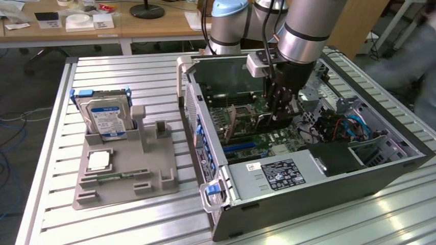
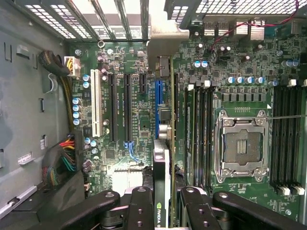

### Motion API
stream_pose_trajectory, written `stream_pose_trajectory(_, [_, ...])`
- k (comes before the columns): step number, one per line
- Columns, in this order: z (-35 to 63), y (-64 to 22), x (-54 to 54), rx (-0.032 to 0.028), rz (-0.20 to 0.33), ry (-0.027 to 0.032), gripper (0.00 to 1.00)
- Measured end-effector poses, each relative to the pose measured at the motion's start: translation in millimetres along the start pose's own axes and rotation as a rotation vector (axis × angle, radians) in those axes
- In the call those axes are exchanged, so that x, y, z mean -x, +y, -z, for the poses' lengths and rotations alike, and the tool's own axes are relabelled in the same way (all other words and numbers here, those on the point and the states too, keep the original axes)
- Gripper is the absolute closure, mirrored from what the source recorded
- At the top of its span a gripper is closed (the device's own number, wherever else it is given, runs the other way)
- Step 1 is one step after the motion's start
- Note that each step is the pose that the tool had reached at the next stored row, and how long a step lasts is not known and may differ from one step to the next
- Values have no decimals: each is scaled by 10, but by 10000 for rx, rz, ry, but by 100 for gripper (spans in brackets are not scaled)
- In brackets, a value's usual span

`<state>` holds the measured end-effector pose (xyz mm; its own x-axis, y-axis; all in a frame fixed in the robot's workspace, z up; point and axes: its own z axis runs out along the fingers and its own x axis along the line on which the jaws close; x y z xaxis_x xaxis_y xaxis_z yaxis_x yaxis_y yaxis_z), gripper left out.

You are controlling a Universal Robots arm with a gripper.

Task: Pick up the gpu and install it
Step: 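Insert the gpu into the slot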

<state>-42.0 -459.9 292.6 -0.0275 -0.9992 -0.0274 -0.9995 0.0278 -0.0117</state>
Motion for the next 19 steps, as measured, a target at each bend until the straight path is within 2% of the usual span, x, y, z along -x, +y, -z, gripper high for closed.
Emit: stream_pose_trajectory(19, [-13,11,-1,1,1,2,74])
